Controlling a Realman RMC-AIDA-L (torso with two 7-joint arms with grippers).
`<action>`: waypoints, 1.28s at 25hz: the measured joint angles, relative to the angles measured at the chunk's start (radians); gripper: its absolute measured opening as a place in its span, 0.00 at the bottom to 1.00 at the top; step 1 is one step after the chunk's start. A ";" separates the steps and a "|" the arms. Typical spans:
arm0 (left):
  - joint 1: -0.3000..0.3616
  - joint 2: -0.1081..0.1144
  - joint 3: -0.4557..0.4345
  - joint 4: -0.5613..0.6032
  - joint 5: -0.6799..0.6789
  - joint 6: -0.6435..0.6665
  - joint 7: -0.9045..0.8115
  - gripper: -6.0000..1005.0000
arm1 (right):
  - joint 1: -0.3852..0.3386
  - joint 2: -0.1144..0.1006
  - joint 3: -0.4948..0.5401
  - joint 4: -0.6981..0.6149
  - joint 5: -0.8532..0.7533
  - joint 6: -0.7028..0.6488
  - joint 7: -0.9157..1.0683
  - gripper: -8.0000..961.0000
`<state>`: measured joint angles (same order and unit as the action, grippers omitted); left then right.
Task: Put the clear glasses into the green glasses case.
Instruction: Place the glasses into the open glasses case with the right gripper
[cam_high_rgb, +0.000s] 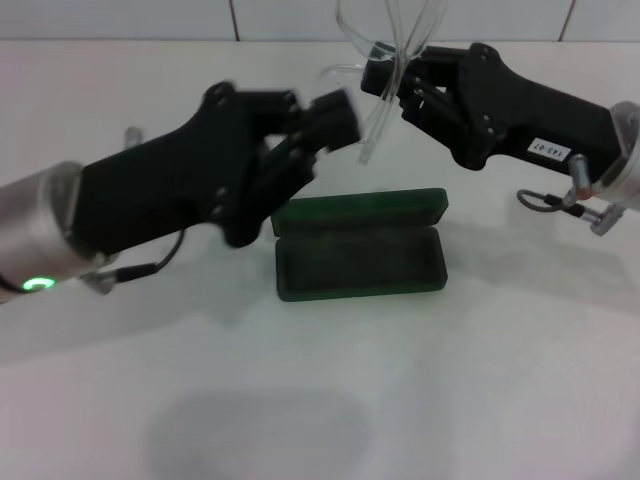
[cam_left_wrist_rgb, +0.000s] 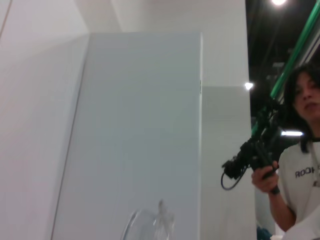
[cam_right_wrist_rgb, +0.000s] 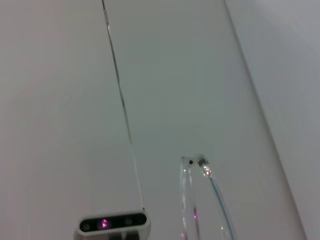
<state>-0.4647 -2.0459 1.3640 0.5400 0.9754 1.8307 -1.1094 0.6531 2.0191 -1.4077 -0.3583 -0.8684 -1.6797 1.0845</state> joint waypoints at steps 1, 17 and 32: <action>0.010 0.009 -0.001 0.000 0.007 0.000 -0.007 0.06 | -0.002 -0.003 -0.002 -0.013 -0.006 0.000 0.003 0.13; 0.198 0.114 -0.256 -0.036 0.332 -0.009 -0.059 0.06 | -0.246 0.000 -0.034 -1.021 -0.701 0.322 0.571 0.13; 0.251 0.119 -0.328 0.065 0.466 0.000 -0.120 0.06 | 0.040 0.001 -0.083 -1.277 -1.411 0.181 1.284 0.13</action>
<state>-0.2138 -1.9274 1.0357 0.6050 1.4417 1.8305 -1.2297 0.6927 2.0204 -1.4909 -1.6353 -2.2790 -1.4983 2.3685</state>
